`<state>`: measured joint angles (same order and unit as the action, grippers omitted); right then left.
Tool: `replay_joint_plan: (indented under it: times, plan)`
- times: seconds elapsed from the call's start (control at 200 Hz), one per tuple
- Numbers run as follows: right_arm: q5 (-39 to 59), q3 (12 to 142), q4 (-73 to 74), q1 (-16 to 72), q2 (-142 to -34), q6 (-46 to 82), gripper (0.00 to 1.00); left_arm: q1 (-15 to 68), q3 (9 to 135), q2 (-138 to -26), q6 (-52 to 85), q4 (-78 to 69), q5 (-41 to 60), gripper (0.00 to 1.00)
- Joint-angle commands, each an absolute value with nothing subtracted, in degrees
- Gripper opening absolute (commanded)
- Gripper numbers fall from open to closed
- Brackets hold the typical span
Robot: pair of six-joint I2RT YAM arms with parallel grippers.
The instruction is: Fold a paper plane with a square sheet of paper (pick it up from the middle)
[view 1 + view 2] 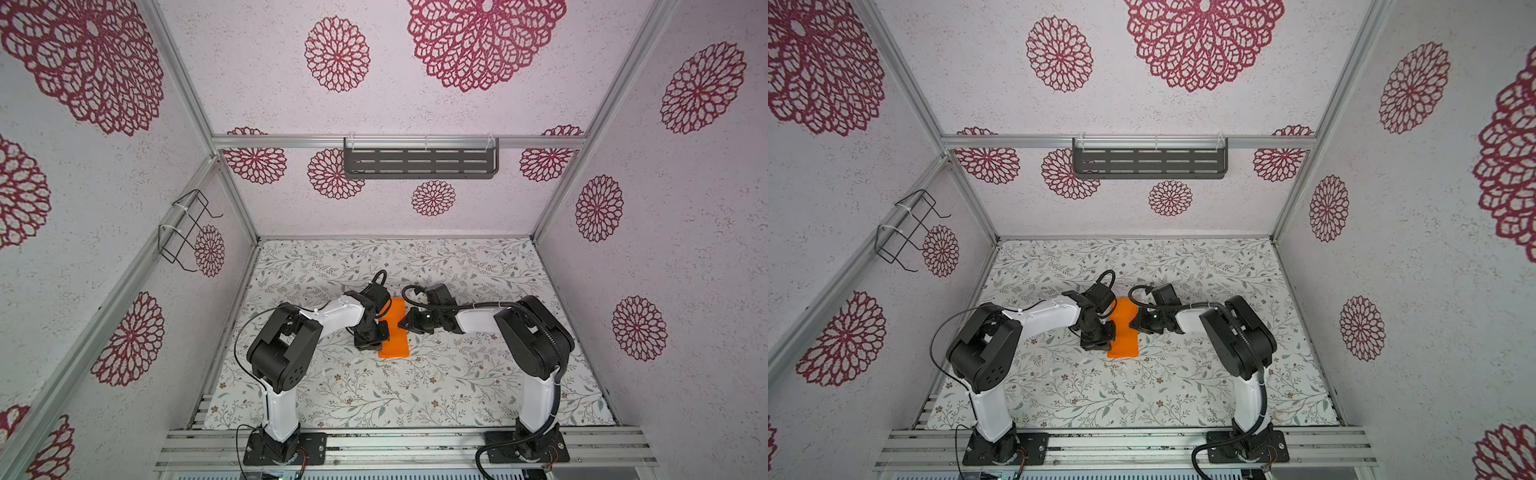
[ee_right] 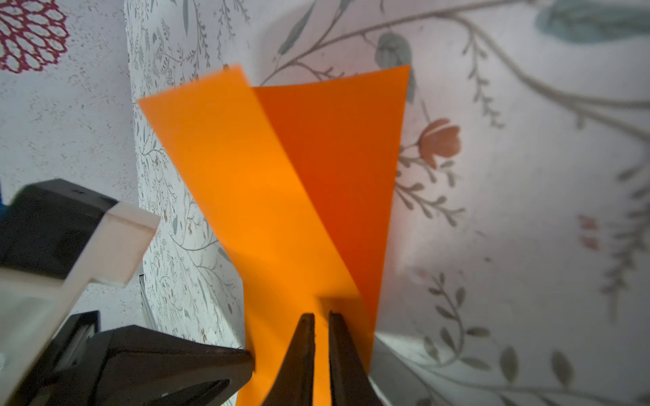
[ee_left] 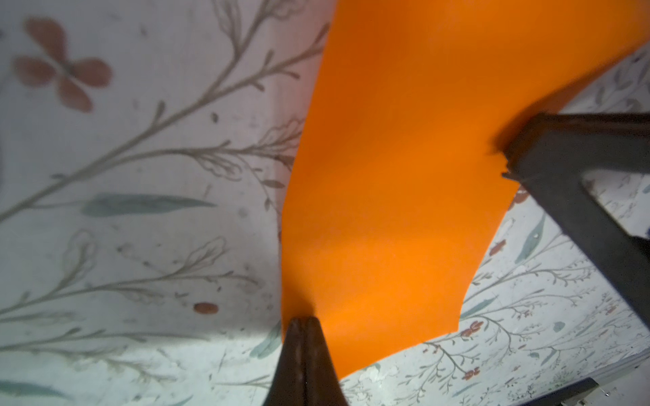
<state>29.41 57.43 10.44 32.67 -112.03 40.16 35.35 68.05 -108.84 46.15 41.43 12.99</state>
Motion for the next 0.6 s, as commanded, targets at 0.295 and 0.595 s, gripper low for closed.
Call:
replay_joint_plan:
  times: [0.295,0.595]
  plan:
    - [21.89,53.66,0.05,32.17,-116.03,41.3,0.15,38.96,64.94,-108.26,50.06,45.94,12.51,0.01]
    - [22.24,53.26,0.97,32.08,-116.18,41.66,0.15,38.25,65.3,-104.72,50.09,45.22,13.17,0.01]
